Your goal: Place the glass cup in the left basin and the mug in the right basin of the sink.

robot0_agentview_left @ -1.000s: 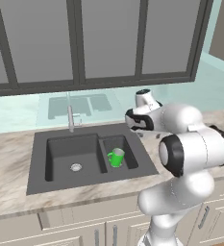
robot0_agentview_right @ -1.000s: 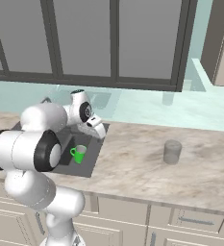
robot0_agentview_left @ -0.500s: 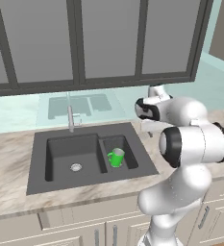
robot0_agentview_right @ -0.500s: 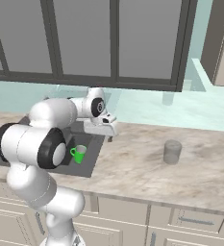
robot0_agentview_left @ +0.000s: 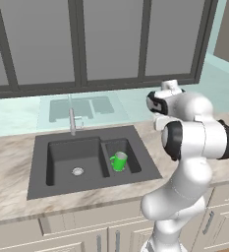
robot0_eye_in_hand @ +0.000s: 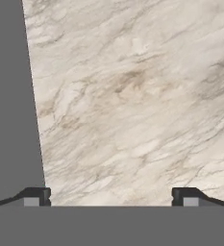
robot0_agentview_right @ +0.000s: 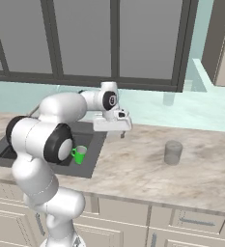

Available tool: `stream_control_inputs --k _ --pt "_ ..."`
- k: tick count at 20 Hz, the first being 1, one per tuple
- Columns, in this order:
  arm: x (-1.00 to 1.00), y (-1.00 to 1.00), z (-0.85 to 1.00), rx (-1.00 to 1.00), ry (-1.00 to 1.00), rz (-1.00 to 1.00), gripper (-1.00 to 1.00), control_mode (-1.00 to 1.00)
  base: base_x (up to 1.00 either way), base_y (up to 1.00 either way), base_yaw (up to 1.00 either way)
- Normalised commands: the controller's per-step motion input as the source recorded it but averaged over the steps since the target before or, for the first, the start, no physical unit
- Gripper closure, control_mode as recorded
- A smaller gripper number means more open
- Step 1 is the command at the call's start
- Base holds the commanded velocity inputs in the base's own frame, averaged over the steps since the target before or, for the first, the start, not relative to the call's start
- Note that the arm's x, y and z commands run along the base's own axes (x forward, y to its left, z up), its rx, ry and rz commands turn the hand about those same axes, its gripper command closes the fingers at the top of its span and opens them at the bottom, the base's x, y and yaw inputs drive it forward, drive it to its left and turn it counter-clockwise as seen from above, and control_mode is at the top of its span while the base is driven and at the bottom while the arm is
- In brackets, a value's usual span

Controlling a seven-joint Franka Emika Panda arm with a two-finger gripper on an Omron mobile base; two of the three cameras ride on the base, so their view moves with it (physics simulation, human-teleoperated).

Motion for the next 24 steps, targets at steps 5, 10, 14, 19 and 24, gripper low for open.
stream_control_inputs --k 5,10,14,19,24 --pt "0.0 -0.41 0.02 0.11 -0.03 0.26 -1.0 -1.0 0.0 0.0 0.0" --pt "-0.04 -0.39 -0.01 0.14 -0.16 0.19 -1.0 -1.0 0.0 0.0 0.0" --pt "0.02 -0.37 -0.02 0.14 -0.11 0.11 -1.0 -1.0 0.0 0.0 0.0" --pt "0.07 -0.36 0.0 0.1 0.0 0.02 -1.0 -1.0 0.0 0.0 0.0" --pt "0.1 -0.26 0.0 0.09 0.0 0.0 -1.0 -1.0 0.0 0.0 0.0"
